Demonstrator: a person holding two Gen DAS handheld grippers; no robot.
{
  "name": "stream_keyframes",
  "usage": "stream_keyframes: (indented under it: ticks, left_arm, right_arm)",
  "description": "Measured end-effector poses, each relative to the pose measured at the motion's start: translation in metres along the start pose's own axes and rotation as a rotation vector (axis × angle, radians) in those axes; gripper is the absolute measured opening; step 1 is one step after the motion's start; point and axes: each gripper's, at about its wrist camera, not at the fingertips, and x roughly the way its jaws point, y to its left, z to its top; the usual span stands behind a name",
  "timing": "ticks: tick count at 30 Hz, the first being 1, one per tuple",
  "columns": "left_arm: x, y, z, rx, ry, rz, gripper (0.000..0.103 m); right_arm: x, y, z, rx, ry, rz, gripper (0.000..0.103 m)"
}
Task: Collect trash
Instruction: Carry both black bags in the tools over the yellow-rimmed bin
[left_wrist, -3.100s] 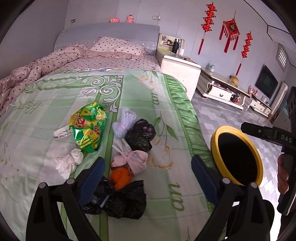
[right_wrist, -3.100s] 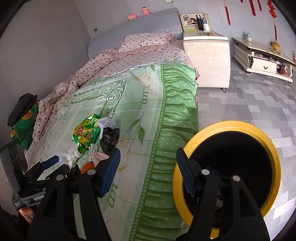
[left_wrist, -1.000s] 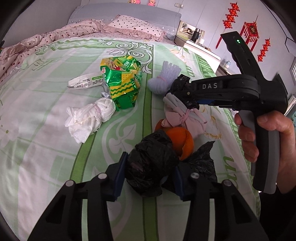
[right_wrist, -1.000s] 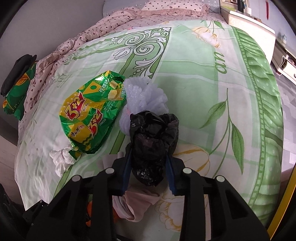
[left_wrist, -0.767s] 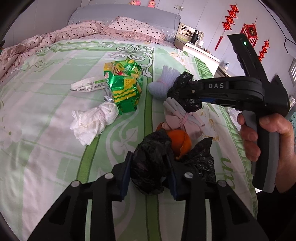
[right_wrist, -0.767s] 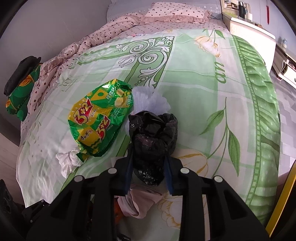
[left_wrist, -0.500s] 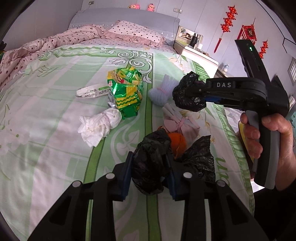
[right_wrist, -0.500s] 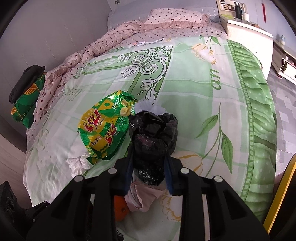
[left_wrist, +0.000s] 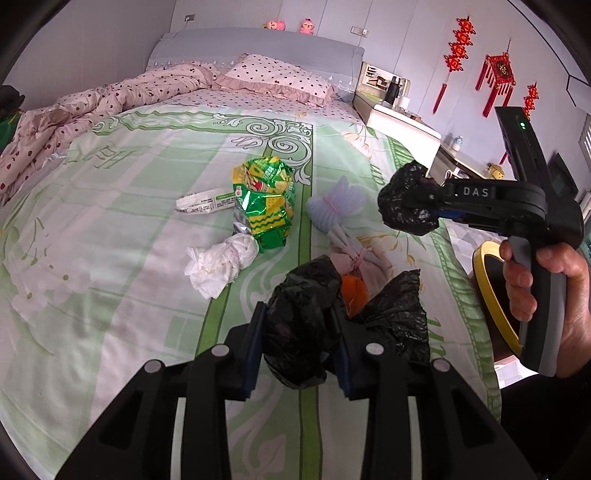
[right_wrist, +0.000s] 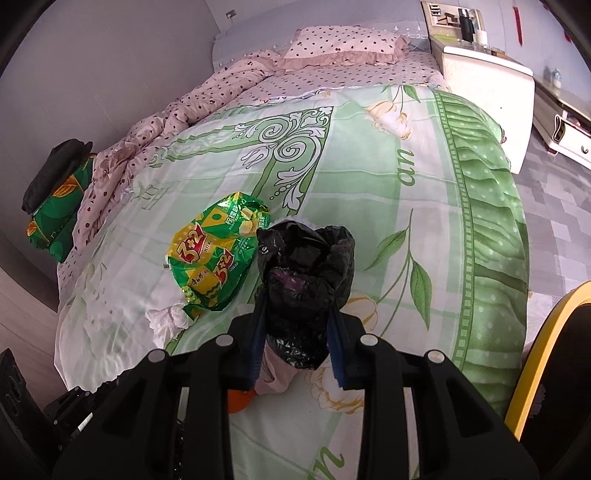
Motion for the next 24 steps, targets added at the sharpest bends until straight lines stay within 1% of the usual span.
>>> stream_keyframes:
  ticks: [6,13,20,24]
  left_arm:
    - [-0.010,-0.006,0.005,0.002,-0.015,0.000,0.031]
    - [-0.020,-0.023,0.011,0.018,-0.028,-0.004,0.031]
    - [-0.021,-0.049,0.020,0.052,-0.022,-0.014,0.031]
    - [-0.019,-0.067,0.025,0.072,-0.021,-0.031,0.031]
  right_arm:
    - [-0.033,-0.004,-0.002,-0.012,-0.032,-0.013,0.028]
    - [-0.073,-0.018,-0.006,-0.010,-0.070,-0.031,0.028]
    - [-0.106,-0.040,-0.009,0.014,-0.109,-0.045,0.028]
    - [-0.122,-0.057,-0.011,0.033,-0.126,-0.052,0.028]
